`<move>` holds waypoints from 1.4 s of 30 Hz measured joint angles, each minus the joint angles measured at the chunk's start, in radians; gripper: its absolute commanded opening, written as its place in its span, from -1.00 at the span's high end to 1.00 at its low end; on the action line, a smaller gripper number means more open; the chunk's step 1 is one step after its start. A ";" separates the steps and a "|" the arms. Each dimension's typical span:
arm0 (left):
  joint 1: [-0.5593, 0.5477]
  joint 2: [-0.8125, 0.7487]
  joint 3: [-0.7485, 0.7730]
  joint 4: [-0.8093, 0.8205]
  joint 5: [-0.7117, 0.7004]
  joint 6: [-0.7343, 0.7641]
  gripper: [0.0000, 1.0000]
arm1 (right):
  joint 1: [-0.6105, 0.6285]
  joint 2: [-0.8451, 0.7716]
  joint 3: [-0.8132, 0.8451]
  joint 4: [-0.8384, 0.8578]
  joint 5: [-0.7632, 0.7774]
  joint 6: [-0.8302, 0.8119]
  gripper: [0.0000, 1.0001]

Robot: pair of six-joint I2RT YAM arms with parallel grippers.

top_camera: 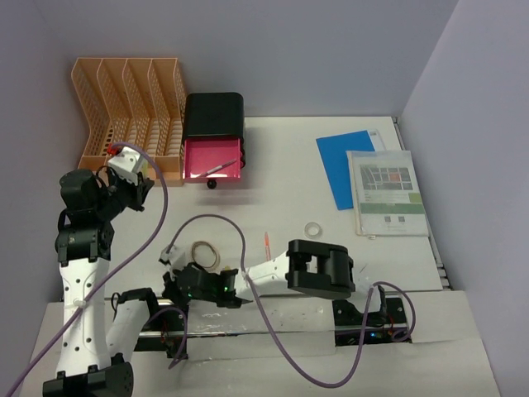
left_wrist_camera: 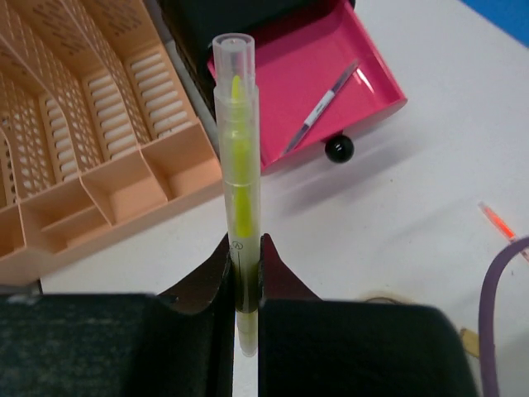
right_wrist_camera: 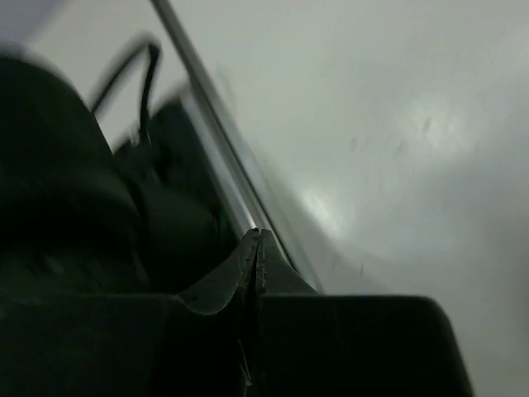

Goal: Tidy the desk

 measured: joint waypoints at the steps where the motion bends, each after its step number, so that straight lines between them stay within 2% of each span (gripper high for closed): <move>1: 0.000 -0.001 0.000 0.011 0.007 0.000 1.00 | 0.002 -0.001 -0.014 -0.008 -0.005 0.002 1.00; 5: 0.000 0.001 0.000 0.030 0.024 0.000 1.00 | -0.035 -0.036 -0.062 -0.009 0.001 0.006 1.00; 11: 0.000 0.013 0.000 0.039 0.037 0.000 1.00 | -0.102 -0.200 -0.149 0.002 0.062 0.001 1.00; 17: -0.016 0.093 0.016 0.035 0.068 -0.006 1.00 | -0.112 -0.335 -0.213 -0.002 0.151 -0.012 1.00; 20: -0.096 0.177 0.056 0.035 0.025 -0.008 1.00 | -0.124 -0.438 -0.303 -0.021 0.201 -0.017 1.00; 24: -0.291 0.294 0.117 0.037 -0.088 0.009 1.00 | -0.167 -0.612 -0.425 -0.070 0.270 -0.027 1.00; 26: -0.351 0.365 0.165 0.036 -0.125 0.018 1.00 | -0.193 -0.702 -0.467 -0.093 0.303 -0.031 1.00; 35: -0.433 0.728 0.396 0.137 -0.247 0.043 1.00 | -0.288 -0.994 -0.653 -0.203 0.411 -0.032 1.00; 42: -0.498 0.925 0.427 0.206 -0.348 0.143 0.99 | -0.328 -1.084 -0.733 -0.261 0.438 -0.035 1.00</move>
